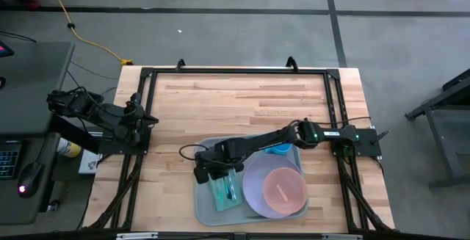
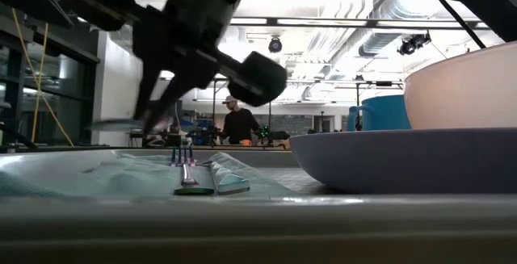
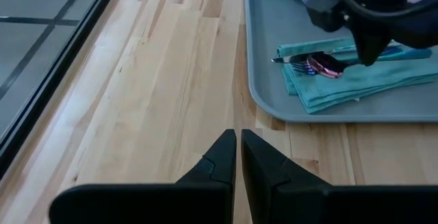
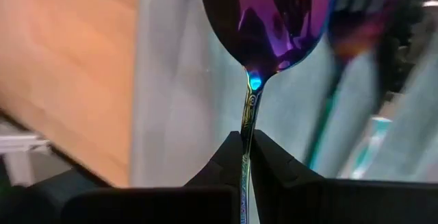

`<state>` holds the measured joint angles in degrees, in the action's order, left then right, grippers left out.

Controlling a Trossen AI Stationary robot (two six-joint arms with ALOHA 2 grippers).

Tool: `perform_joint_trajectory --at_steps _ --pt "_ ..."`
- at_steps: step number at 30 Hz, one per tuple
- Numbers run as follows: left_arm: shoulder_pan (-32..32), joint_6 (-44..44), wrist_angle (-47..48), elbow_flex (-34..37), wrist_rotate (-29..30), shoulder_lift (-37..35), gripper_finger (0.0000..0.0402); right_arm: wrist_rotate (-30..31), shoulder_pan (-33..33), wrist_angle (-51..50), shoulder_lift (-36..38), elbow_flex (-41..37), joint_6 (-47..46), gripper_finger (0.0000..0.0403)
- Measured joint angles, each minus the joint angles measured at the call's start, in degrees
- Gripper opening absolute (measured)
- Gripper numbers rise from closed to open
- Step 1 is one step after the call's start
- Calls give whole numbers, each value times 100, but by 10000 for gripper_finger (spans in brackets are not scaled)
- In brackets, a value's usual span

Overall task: Set up tray
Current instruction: Adjust the purple spoon on the blue napkin

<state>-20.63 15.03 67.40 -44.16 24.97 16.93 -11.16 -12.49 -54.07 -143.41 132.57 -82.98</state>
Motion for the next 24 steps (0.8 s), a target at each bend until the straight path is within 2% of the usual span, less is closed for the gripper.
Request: perform_joint_trajectory --at_steps 3,24 --pt "-2 0 0 0 0 0 56 -140 -4 411 4 -254 -11 0" --pt "-2 2 -4 0 7 0 56 -122 9 292 -1 -321 166 0"
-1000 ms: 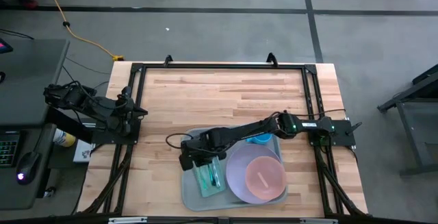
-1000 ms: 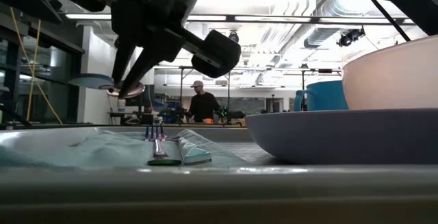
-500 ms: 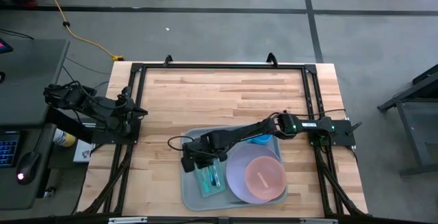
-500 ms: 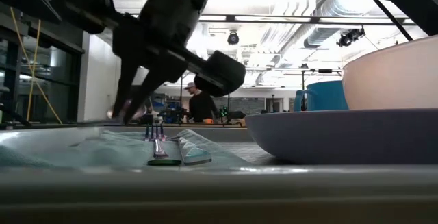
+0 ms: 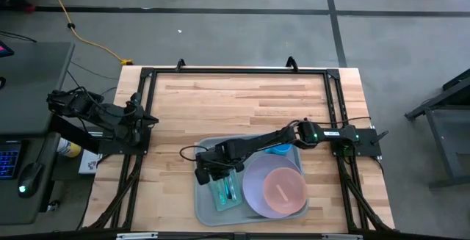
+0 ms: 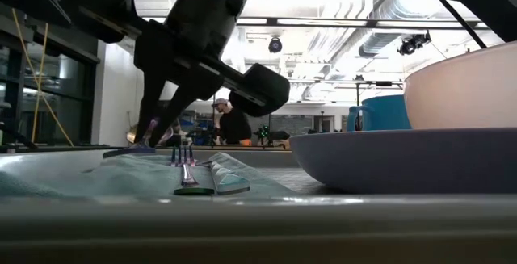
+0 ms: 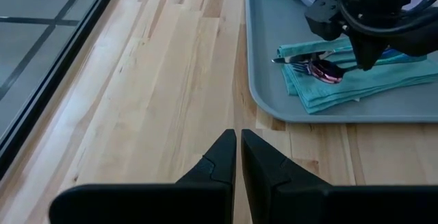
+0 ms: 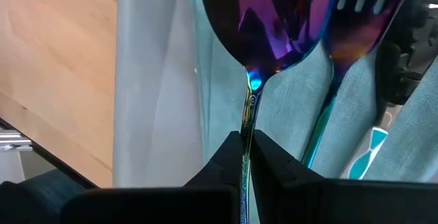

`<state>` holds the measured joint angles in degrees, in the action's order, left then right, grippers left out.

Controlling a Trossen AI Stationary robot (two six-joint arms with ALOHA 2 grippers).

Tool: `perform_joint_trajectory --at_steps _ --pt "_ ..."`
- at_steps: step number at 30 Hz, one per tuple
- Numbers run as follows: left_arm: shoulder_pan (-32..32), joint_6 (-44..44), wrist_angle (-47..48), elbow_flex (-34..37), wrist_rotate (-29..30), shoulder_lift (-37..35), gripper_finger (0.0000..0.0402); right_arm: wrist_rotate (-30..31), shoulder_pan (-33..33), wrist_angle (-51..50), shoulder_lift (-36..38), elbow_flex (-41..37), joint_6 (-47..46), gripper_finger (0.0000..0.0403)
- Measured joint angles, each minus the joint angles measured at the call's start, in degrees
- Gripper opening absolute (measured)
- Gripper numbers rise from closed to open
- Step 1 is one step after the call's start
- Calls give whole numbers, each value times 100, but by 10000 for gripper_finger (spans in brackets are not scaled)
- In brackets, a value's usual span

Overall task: Set up tray
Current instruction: Adjust the purple spoon on the blue napkin

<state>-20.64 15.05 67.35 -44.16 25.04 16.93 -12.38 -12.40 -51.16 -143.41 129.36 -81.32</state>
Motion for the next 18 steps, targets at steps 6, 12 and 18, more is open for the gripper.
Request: perform_joint_trajectory --at_steps 6,12,18 --pt "1 0 0 0 10 0 56 -11 0 12 0 0 39 0" --pt "0 0 0 0 11 0 56 -54 0 88 -44 -2 39 0" --pt "1 0 -30 0 9 1 56 -117 0 278 -148 -7 37 0"
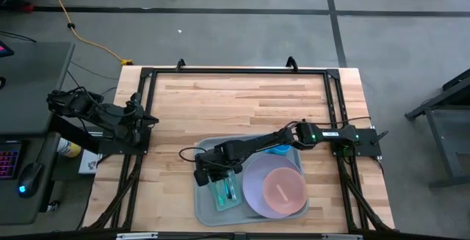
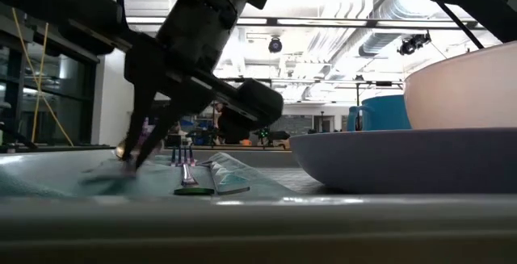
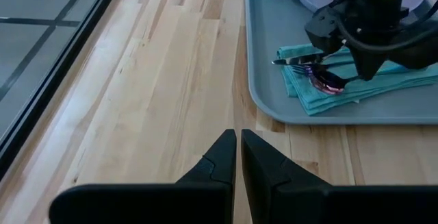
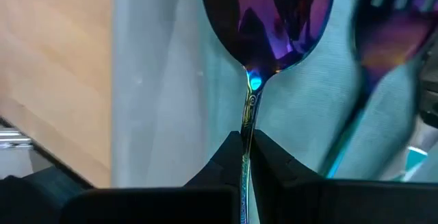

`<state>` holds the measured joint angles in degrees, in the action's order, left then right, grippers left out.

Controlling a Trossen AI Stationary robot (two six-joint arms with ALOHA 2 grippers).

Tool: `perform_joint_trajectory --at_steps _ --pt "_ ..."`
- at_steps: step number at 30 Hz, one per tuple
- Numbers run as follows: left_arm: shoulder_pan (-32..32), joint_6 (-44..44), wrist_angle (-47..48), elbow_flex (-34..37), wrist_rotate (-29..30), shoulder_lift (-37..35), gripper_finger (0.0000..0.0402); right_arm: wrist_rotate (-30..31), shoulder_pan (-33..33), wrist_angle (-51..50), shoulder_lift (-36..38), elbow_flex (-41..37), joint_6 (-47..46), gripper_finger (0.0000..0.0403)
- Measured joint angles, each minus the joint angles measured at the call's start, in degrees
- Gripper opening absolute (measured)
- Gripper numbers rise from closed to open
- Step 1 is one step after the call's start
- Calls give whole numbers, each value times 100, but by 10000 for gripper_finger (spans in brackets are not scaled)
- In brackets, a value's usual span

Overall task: Set up tray
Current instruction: Adjust the purple spoon on the blue napkin, then adjust the blue napkin

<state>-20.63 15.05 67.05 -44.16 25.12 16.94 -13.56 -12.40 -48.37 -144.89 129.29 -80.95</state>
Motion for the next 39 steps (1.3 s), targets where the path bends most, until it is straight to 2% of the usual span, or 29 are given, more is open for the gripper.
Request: perform_joint_trajectory --at_steps 12,22,26,29,34,39 --pt "-1 0 -5 0 -11 1 56 52 0 27 -51 0 -38 6" --pt "1 0 -4 0 -35 1 56 -31 -2 14 -51 0 -102 66" --pt "-1 0 -3 0 -51 1 56 8 2 -34 -29 0 -261 76" --pt "-1 0 -3 0 -68 1 56 140 2 -73 65 0 -296 67" --pt "-1 0 -4 0 -70 1 56 598 2 -69 317 2 -252 11" --pt "-1 0 -3 0 -79 1 56 964 -25 -653 596 4 -404 2"
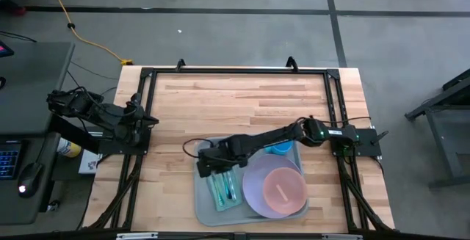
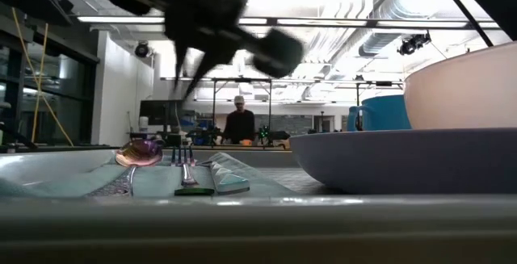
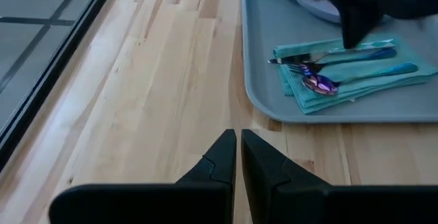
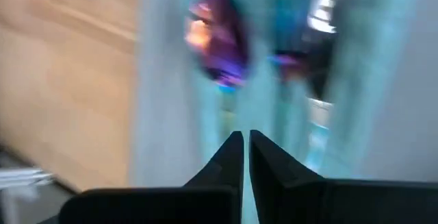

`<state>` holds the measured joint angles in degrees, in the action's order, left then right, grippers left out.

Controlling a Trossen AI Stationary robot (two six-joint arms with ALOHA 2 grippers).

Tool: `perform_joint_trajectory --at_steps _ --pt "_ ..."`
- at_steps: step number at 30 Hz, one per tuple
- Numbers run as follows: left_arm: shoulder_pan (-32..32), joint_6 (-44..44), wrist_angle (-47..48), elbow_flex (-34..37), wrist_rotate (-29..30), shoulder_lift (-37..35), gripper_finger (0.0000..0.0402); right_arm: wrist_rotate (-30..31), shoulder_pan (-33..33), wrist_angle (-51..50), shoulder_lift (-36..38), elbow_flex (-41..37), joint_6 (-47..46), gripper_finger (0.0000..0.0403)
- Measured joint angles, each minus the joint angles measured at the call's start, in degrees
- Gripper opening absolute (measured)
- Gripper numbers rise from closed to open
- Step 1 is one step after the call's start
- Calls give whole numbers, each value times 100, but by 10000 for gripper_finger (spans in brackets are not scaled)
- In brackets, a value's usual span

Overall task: Set up tray
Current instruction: Adjust the blue napkin

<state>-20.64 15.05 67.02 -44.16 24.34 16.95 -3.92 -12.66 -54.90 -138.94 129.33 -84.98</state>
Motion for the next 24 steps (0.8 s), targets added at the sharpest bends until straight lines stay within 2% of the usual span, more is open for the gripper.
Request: perform_joint_trajectory --at_steps 5,8,12,16,24 --pt "0 -4 -2 0 -236 2 56 -68 -153 -934 64 1 -358 1" --pt "0 -22 -2 -1 -281 7 56 -266 -252 -1035 66 1 -405 0" --pt "2 -22 -2 0 -280 7 56 -157 -437 -1202 66 1 -651 0" --pt "2 11 -2 0 -280 7 56 -327 -664 -1196 66 1 -848 0" --pt "1 18 -2 0 -282 7 56 -79 -1178 -1041 66 1 -1621 0"
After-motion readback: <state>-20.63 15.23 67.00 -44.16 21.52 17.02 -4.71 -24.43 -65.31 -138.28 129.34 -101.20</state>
